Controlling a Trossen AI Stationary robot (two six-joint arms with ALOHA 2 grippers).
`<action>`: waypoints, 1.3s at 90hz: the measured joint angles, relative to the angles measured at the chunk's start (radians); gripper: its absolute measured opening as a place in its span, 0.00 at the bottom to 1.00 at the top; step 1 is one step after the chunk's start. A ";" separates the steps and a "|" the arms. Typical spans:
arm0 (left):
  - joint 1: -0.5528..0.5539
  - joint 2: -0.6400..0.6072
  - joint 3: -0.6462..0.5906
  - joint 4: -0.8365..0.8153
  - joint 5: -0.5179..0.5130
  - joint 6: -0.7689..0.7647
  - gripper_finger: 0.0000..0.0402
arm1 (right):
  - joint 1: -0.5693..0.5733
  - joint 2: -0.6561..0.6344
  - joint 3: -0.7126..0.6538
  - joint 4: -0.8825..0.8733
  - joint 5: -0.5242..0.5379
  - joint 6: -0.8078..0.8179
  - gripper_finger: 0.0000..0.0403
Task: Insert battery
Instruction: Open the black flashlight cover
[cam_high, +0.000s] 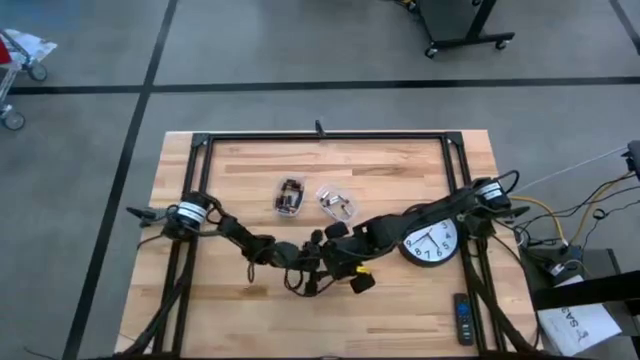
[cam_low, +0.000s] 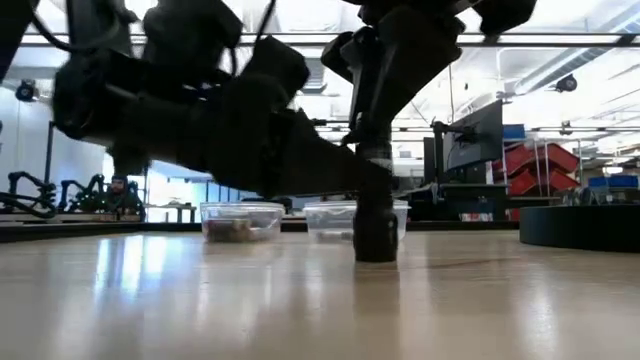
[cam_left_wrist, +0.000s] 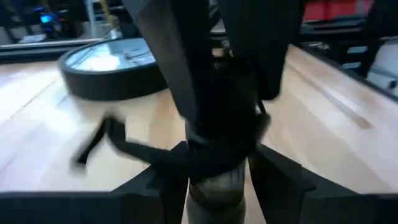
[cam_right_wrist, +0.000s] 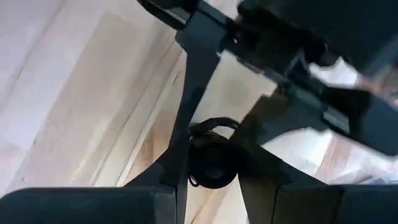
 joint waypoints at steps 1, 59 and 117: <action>0.000 0.001 0.000 0.002 0.000 0.001 0.35 | 0.000 0.000 0.000 0.000 -0.002 0.000 0.21; -0.002 0.003 -0.011 0.024 -0.043 -0.034 0.24 | 0.000 -0.001 -0.002 0.002 -0.002 0.358 0.30; 0.000 -0.002 -0.011 -0.030 -0.220 -0.038 0.24 | -0.002 0.000 0.077 -0.115 0.054 1.453 0.41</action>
